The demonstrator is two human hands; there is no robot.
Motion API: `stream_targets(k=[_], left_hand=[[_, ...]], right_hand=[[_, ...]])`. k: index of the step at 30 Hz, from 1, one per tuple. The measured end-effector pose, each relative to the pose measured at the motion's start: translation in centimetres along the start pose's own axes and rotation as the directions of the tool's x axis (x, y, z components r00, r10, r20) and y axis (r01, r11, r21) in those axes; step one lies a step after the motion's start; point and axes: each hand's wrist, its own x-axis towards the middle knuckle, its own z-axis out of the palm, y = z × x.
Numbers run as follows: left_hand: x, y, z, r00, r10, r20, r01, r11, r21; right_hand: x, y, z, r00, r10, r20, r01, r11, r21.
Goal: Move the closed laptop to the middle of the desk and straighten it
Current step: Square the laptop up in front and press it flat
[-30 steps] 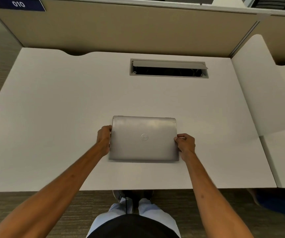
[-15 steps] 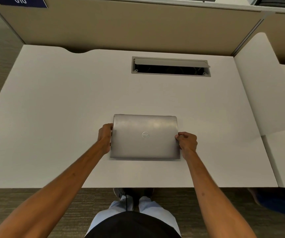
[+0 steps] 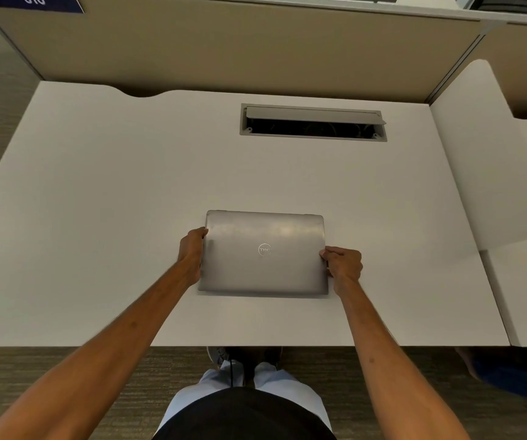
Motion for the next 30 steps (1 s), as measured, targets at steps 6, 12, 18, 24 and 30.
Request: stream_targets(k=[6,12,18,24,30], left_hand=[[0.2,-0.2,0.2,1.0,0.008,-0.014,-0.008,1.0,0.005],[0.8,-0.7,0.4,0.999,0.025,-0.021,-0.025,0.999,0.03],[1.5,-0.9,1.1,0.988,0.15,-0.022,-0.14,0.959,0.247],[-1.0,-3.6,3.6,0.842,0.532,0.09,-0.406,0.517,0.754],[-0.7,-6.2,4.6,0.665,0.645,0.376,-0.54,0.068,0.839]], right_hand=[[0.3,0.4,0.0,1.0,-0.012,0.013,0.012,1.0,0.016],[0.4,0.8,0.0,1.0,-0.022,0.008,0.022,0.999,0.026],[-0.3,0.4,-0.1,0.996,-0.084,0.015,0.085,0.996,-0.026],[-2.8,0.5,2.0,0.882,-0.469,0.047,0.435,0.772,-0.464],[-3.4,1.5,4.2,0.71,-0.68,0.184,0.611,0.465,-0.64]])
